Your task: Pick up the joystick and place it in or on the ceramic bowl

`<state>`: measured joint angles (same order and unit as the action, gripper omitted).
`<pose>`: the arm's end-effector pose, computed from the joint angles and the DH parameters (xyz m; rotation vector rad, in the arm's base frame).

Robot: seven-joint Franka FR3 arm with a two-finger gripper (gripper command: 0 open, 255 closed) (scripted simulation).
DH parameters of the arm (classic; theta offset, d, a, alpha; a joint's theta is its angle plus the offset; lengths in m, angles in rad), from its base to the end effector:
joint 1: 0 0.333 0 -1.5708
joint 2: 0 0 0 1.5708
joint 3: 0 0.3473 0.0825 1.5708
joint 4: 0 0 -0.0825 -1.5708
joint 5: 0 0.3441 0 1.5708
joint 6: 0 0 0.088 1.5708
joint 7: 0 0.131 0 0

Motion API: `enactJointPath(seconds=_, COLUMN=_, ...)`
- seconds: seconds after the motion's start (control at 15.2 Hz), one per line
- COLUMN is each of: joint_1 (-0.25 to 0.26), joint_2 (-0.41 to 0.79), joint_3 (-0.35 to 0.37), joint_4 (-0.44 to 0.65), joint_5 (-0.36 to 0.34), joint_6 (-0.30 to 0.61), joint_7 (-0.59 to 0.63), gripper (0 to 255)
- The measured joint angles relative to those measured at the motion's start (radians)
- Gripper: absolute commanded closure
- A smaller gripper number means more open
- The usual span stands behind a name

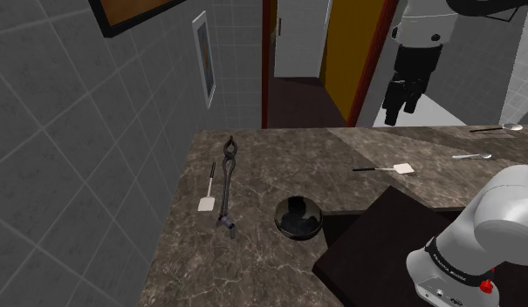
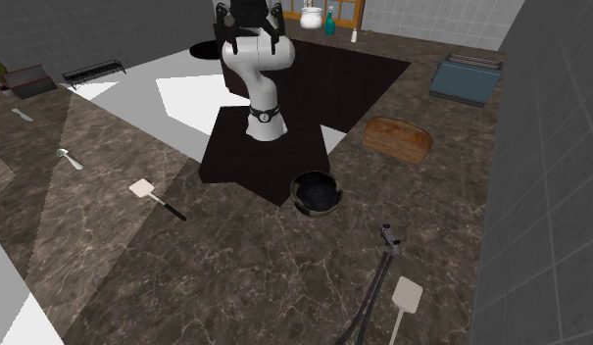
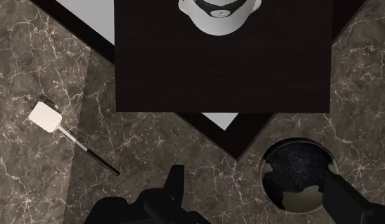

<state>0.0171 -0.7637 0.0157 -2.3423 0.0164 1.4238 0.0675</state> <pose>0.2307 0.0116 0.5777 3.1297 -0.0607 -0.2430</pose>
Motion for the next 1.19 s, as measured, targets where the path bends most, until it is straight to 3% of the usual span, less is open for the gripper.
enactJointPath(seconds=0.26, joint_1=0.01, joint_2=0.036, joint_3=0.028, joint_4=-0.019, joint_5=0.02, joint_6=0.057, joint_7=0.029, gripper=0)
enactJointPath(seconds=0.59, joint_1=0.037, joint_2=0.119, joint_3=0.103, joint_4=-0.077, joint_5=0.069, joint_6=0.204, joint_7=0.104, gripper=0)
enactJointPath(seconds=1.19, joint_1=0.067, joint_2=0.38, joint_3=0.228, joint_4=-0.08, joint_5=0.107, joint_6=0.481, joint_7=0.229, gripper=0)
